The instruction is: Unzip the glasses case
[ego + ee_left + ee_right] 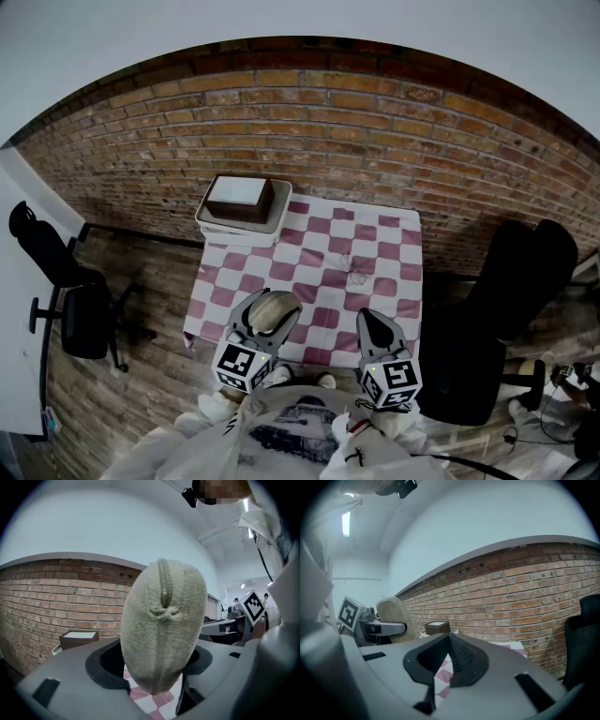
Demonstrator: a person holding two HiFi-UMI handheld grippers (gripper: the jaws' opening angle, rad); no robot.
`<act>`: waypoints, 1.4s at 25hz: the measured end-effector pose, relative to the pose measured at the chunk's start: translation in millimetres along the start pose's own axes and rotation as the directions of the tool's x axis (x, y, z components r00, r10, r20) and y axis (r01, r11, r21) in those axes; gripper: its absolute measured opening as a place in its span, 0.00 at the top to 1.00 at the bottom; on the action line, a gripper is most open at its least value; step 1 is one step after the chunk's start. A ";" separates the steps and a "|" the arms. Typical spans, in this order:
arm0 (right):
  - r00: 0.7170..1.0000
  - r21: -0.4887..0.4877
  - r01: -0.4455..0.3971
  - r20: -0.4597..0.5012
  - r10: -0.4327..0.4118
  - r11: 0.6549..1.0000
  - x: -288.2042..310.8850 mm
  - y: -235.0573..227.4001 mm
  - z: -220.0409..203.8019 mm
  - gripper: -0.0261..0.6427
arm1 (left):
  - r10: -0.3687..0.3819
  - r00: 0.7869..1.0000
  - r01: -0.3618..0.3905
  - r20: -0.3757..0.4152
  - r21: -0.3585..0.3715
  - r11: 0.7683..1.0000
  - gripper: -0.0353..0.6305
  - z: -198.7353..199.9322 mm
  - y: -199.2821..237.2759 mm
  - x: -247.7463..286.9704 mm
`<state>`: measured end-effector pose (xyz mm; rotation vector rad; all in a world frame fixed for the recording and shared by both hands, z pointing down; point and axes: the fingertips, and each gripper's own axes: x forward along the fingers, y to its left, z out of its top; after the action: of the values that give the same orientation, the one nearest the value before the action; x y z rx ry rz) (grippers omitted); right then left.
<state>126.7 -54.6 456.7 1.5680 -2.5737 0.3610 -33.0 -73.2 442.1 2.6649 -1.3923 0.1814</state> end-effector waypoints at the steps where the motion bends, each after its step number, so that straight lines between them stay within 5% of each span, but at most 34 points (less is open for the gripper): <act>1: 1.000 -0.001 -0.004 0.001 0.004 1.000 -1.1 -2.1 -0.3 0.94 | 0.002 1.000 -0.002 0.000 0.006 1.000 0.51 0.1 -3.0 1.2; 14: 0.999 -0.057 -0.035 0.034 0.037 0.998 -2.2 -14.7 11.0 0.94 | 0.024 1.000 -0.024 0.009 0.011 1.000 0.51 7.7 -12.1 12.8; 29: 0.998 -0.114 -0.046 0.025 0.049 0.992 55.9 47.1 15.8 0.94 | -0.105 0.994 0.109 0.042 -0.088 0.990 0.51 22.7 49.2 9.3; 35: 0.999 -0.104 -0.038 0.022 0.041 0.994 84.0 83.0 8.5 0.94 | -0.172 0.983 0.175 0.059 -0.045 0.984 0.51 38.6 80.0 6.7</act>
<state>14.6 -92.6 454.1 1.4980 -2.5989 0.2090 -93.2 -130.4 409.9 2.7508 -1.1541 0.0554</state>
